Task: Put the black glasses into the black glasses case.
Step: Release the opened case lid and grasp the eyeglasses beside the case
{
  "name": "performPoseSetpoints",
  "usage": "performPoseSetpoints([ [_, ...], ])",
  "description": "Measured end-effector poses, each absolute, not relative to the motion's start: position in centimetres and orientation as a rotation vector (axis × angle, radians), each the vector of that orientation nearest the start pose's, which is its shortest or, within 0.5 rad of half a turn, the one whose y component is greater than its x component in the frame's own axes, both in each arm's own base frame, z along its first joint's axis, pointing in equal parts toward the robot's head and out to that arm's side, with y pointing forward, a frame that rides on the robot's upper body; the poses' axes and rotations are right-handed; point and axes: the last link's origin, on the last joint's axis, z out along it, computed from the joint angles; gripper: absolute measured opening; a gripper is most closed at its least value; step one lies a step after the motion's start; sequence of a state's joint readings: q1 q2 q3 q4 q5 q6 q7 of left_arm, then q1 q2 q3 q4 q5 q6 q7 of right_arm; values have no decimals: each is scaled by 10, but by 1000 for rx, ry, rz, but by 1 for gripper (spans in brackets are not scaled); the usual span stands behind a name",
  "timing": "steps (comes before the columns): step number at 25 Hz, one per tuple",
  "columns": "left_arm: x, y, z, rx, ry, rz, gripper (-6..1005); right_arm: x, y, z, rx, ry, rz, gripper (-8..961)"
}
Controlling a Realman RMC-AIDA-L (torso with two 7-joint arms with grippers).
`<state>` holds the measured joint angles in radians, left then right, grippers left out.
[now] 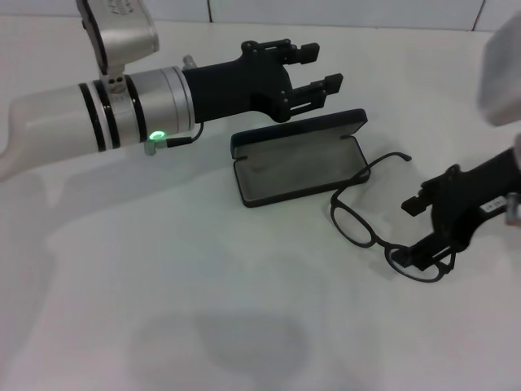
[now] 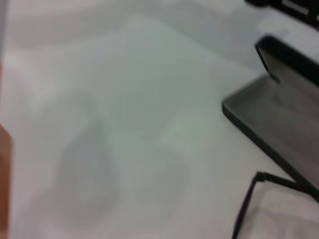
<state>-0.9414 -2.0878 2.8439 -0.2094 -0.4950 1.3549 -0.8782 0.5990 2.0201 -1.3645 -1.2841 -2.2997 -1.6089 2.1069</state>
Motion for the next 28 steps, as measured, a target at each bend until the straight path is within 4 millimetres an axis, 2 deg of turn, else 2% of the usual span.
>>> performPoseSetpoints([
  [7,-185,392,-59,-2598,-269,-854,569,165,344,-31,-2970,373,-442,799],
  [13,-185,392,-60,-2600,-268,-845,568,166,342,-54,-2949,308,-482,660],
  [17,-186,392,-60,-2602,-268,-839,567,167,343,-59,-2931,291,-469,567],
  [23,-186,393,-59,-2602,-267,-834,566,170,344,-62,-2926,301,-475,493],
  [28,-186,393,-58,-2602,-269,-833,565,170,345,-60,-2923,296,-475,272],
])
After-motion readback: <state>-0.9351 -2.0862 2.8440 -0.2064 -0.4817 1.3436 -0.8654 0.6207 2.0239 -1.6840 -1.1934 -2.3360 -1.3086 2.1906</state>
